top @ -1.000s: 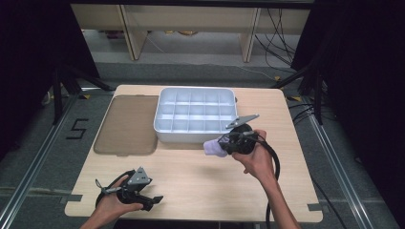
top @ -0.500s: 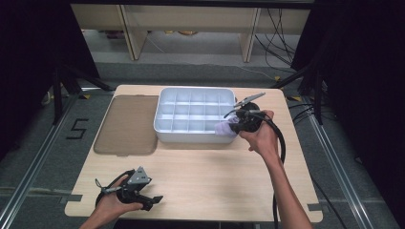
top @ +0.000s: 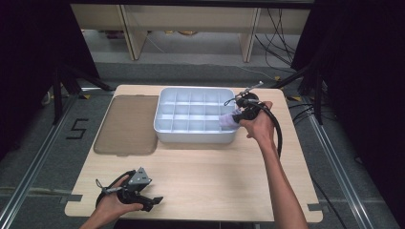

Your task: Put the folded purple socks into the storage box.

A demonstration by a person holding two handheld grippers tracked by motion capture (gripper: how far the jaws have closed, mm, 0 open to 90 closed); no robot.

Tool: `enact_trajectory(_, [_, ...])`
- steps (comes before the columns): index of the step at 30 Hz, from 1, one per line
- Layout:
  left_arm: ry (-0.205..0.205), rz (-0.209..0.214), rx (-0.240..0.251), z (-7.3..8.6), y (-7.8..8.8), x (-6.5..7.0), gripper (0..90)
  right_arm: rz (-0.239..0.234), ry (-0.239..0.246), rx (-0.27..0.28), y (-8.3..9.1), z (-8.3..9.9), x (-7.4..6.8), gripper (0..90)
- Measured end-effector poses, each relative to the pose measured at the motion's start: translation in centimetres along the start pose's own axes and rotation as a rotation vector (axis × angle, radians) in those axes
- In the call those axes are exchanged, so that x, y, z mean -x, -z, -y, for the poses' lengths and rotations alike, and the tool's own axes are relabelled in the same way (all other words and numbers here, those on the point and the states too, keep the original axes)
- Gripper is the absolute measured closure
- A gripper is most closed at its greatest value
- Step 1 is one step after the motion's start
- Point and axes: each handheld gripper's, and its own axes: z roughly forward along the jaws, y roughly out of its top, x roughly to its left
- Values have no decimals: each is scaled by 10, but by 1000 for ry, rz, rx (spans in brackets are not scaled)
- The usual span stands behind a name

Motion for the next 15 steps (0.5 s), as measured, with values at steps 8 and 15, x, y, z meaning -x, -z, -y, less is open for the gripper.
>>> enact_trajectory(8, [2, -2, -1, 0, 0, 1, 212, 17, 0, -30, -15, -8, 1, 714])
enact_trajectory(15, [-5, 0, -2, 0, 0, 0, 212, 60, 34, -94, -32, -12, -2, 714])
